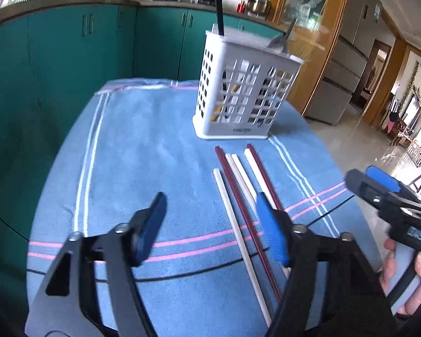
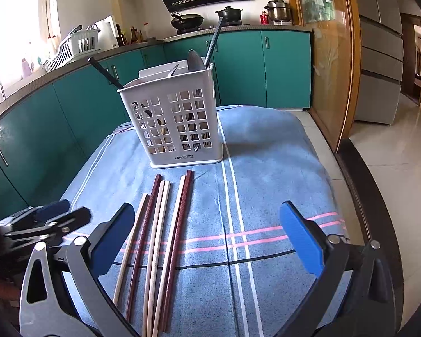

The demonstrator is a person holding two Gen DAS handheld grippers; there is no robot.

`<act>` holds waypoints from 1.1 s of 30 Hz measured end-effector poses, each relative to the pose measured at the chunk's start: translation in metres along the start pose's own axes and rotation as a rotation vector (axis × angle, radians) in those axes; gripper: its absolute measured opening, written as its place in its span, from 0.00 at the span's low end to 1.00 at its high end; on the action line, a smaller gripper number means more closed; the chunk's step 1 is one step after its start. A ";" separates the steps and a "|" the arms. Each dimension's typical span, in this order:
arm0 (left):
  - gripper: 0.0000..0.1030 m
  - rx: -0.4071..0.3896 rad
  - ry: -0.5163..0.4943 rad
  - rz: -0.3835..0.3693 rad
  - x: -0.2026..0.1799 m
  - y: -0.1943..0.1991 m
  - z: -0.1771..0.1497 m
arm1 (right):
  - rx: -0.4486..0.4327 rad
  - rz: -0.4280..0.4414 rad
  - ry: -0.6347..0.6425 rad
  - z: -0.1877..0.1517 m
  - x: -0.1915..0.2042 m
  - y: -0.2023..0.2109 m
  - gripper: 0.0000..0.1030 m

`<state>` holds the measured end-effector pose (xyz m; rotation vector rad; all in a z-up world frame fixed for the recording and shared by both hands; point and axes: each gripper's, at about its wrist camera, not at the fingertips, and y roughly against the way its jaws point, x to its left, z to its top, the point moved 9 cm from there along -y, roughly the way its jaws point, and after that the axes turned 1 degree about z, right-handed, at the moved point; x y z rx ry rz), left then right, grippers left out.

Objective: Organize utensils
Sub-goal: 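Move both open tools down toward the chopsticks lying on the cloth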

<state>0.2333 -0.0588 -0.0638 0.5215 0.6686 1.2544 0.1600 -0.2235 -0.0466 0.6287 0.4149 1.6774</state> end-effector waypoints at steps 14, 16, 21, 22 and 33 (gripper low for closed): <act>0.43 0.165 -0.005 0.067 -0.008 -0.084 0.004 | 0.030 -0.006 0.006 -0.002 -0.013 -0.011 0.97; 0.43 0.164 0.007 0.067 -0.006 -0.089 0.005 | 0.032 -0.004 0.009 -0.002 -0.012 -0.012 0.97; 0.43 0.162 0.015 0.091 0.003 -0.094 0.011 | 0.044 -0.002 0.010 -0.003 -0.013 -0.016 0.97; 0.42 0.162 0.014 0.094 0.003 -0.094 0.012 | 0.046 0.000 0.010 -0.002 -0.012 -0.017 0.97; 0.40 0.171 -0.089 0.202 -0.005 -0.102 0.016 | 0.058 -0.003 0.031 -0.002 -0.006 -0.025 0.97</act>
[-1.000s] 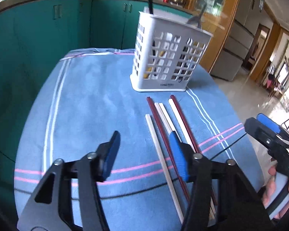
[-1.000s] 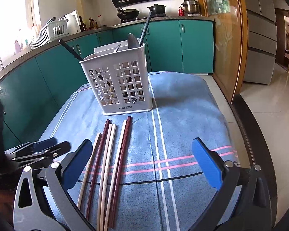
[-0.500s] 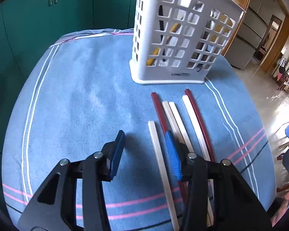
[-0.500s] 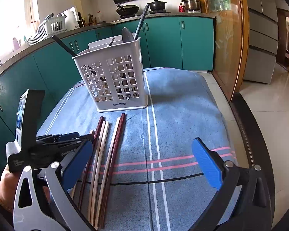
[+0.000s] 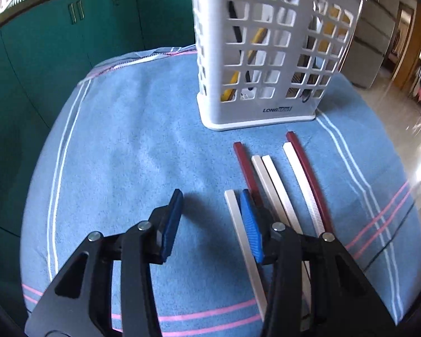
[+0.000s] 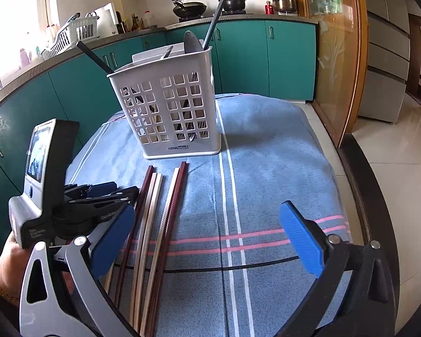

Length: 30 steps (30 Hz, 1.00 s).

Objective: Organize utensils
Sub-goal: 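Move both open tools down toward the chopsticks lying on the cloth, then grasp a white chopstick with the left tool while the right grasps a dark red chopstick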

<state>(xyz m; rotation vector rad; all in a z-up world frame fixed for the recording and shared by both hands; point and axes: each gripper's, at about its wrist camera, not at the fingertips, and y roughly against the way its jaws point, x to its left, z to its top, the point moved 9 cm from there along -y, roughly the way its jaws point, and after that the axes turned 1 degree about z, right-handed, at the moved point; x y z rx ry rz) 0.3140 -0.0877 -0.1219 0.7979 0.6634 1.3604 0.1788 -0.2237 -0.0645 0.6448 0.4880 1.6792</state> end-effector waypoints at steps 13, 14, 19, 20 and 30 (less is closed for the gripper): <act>0.06 -0.051 0.117 -0.174 0.024 0.027 0.015 | 0.165 0.061 0.021 0.019 0.012 -0.075 0.76; 0.06 -0.078 0.140 -0.194 0.031 0.039 0.019 | 0.173 0.063 0.026 0.022 0.017 -0.082 0.75; 0.06 -0.321 0.247 -0.308 0.073 0.123 0.045 | 0.232 0.061 0.012 0.035 0.026 -0.115 0.50; 0.06 -0.366 0.268 -0.323 0.083 0.138 0.048 | 0.249 0.050 0.007 0.037 0.026 -0.123 0.48; 0.06 -0.570 0.314 -0.369 0.123 0.211 0.054 | 0.362 -0.027 0.004 0.040 0.028 -0.152 0.28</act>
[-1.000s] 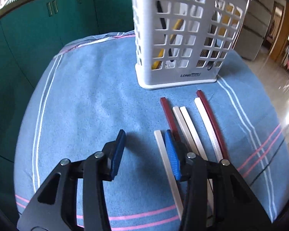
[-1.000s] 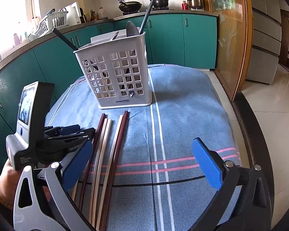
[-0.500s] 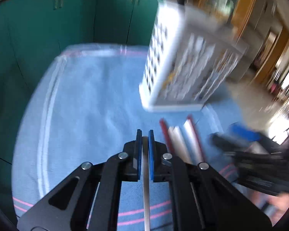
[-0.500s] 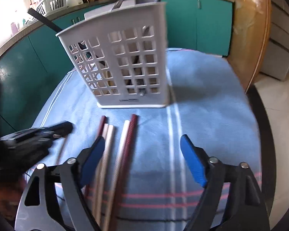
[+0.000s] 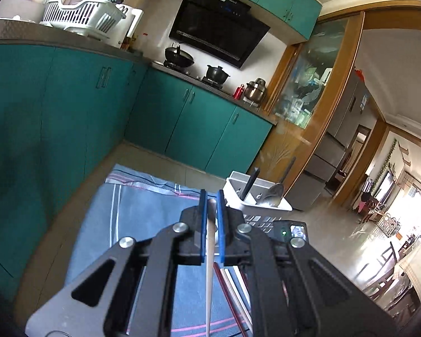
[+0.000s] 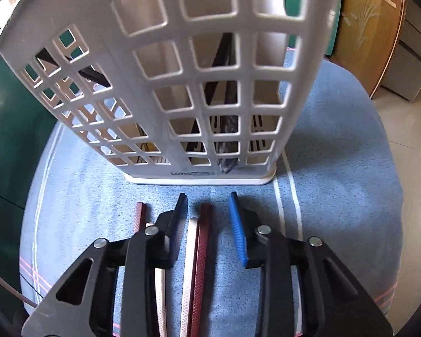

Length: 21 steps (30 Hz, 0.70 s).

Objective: Organize utensils
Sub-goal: 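Grasp a white chopstick with the left tool while the right grasps a dark red chopstick, then lift both held chopsticks and carry them over the white basket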

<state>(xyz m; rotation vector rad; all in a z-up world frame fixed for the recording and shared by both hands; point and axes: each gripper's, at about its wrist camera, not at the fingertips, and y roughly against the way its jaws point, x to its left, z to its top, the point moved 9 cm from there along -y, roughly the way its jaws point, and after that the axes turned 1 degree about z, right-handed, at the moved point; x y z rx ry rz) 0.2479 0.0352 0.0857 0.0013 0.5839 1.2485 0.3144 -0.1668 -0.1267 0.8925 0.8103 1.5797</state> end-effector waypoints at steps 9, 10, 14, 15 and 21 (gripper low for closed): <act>0.06 -0.040 -0.066 0.000 -0.011 0.006 0.003 | -0.031 -0.015 0.022 0.012 0.017 0.021 0.07; 0.06 -0.044 -0.078 0.001 -0.012 0.008 0.003 | -0.055 -0.007 0.025 0.013 0.020 0.035 0.07; 0.06 -0.049 -0.102 -0.004 -0.018 0.013 0.002 | -0.156 0.018 0.045 0.007 0.025 0.097 0.07; 0.06 -0.050 -0.108 -0.006 -0.019 0.014 0.001 | -0.180 0.022 0.052 0.005 0.026 0.110 0.06; 0.06 -0.070 -0.174 -0.008 -0.041 0.031 0.000 | -0.337 0.061 0.066 -0.020 0.022 0.203 0.06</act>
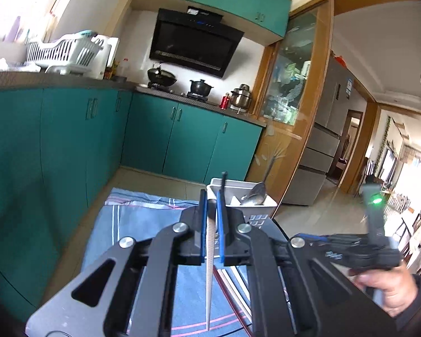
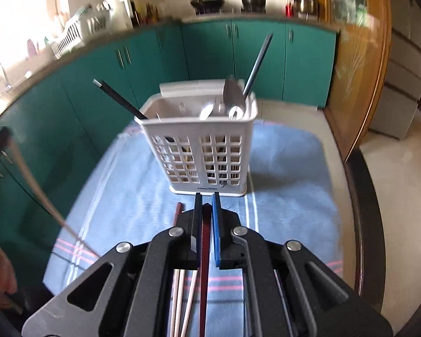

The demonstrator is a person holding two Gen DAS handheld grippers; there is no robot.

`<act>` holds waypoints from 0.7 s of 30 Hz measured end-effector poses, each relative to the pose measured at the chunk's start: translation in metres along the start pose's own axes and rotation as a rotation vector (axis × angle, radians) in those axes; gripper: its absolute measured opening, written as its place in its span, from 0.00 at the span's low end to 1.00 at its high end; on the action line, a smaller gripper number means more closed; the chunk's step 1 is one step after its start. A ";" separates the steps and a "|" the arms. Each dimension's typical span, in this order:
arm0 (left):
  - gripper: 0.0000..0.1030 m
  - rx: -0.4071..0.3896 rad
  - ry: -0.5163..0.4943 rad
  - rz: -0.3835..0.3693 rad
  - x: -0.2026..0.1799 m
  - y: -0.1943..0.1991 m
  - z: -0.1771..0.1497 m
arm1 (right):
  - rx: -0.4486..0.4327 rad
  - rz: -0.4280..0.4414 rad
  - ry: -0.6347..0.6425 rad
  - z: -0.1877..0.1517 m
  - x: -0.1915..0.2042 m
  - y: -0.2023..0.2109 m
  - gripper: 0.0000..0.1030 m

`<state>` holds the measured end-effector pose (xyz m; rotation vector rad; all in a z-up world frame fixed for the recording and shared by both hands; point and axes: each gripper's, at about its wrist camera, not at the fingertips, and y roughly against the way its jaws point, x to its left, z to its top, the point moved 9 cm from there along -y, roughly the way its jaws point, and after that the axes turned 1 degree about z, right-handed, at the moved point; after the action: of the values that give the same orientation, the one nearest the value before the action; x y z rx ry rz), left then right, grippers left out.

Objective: Organize utensils
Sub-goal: 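Lift both held chopsticks and carry them over the white basket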

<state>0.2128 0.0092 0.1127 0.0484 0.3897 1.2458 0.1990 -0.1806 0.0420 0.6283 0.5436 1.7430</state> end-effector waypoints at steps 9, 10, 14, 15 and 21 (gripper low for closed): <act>0.06 -0.001 -0.066 -0.012 -0.040 0.022 0.005 | -0.138 0.065 -0.020 0.004 -0.008 0.079 0.06; 0.06 0.000 -0.070 -0.012 -0.043 0.024 0.007 | -0.145 0.066 -0.020 0.006 -0.009 0.082 0.06; 0.06 -0.002 -0.092 -0.003 -0.053 0.025 0.016 | -0.170 0.082 -0.024 0.016 -0.012 0.094 0.06; 0.06 -0.004 -0.095 -0.001 -0.055 0.025 0.019 | -0.174 0.086 -0.027 0.017 -0.012 0.094 0.06; 0.06 0.002 -0.107 -0.002 -0.066 0.016 0.038 | -0.201 0.094 -0.024 0.042 -0.014 0.103 0.06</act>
<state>0.1928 -0.0399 0.1690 0.1162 0.2977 1.2349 0.1551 -0.2181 0.1383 0.5389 0.3213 1.8488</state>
